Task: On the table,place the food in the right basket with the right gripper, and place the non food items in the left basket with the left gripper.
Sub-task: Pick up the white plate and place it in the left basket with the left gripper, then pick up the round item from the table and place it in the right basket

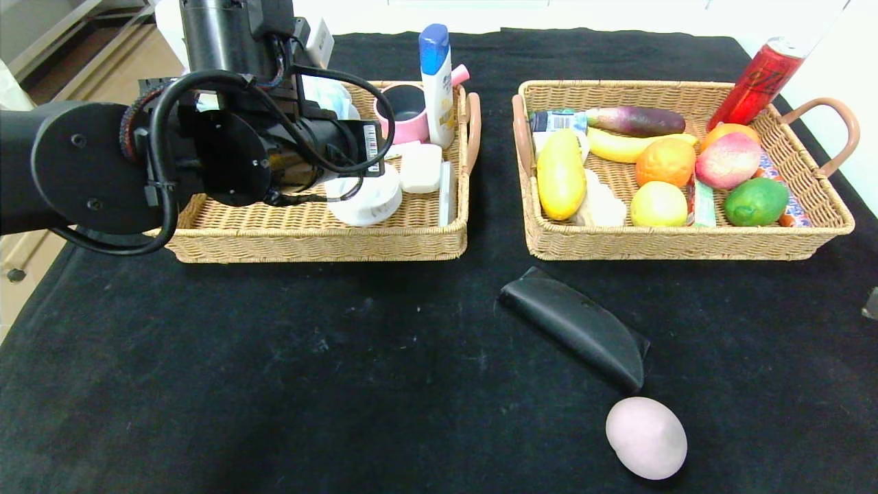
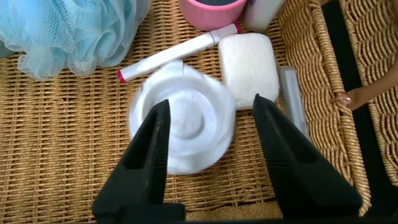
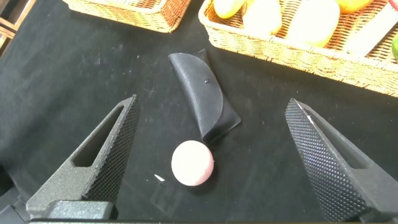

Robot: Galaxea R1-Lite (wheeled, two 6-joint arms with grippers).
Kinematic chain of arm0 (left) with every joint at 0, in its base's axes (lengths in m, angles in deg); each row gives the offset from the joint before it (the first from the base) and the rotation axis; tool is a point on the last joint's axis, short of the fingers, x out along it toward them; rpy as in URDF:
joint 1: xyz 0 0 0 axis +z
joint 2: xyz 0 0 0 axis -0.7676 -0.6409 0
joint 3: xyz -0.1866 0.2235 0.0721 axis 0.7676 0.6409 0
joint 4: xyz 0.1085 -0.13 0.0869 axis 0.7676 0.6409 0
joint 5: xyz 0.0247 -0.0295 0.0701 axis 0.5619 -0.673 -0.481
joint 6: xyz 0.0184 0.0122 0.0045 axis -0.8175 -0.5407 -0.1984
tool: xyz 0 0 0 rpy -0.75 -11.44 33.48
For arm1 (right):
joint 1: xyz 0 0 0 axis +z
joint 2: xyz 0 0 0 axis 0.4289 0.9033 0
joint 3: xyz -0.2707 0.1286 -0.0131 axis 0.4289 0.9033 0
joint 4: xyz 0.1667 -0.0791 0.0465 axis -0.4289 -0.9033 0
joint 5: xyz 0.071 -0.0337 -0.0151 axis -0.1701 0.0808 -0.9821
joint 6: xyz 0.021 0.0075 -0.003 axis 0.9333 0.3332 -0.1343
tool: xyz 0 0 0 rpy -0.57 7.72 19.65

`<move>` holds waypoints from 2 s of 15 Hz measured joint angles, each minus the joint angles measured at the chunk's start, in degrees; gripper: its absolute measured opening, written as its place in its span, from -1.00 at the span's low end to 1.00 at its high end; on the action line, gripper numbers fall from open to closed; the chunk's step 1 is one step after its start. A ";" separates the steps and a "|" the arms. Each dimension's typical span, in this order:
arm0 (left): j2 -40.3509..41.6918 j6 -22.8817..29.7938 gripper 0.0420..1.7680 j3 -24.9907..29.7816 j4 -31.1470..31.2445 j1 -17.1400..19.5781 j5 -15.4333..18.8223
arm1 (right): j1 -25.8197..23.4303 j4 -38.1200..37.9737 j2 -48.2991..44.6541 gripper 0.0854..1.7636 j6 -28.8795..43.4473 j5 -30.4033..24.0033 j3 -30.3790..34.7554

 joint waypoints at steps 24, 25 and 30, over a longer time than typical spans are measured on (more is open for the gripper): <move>38.80 -17.87 0.90 49.55 3.40 -1.82 33.90 | 2.29 -2.95 3.15 0.94 -2.10 0.63 1.78; 39.85 -18.04 0.91 50.68 3.40 -1.79 34.12 | 2.76 -5.38 3.77 0.94 -2.10 1.24 0.79; 42.84 -18.31 0.92 51.68 3.84 -1.79 34.32 | 12.04 -13.34 8.07 0.94 1.05 15.04 -4.30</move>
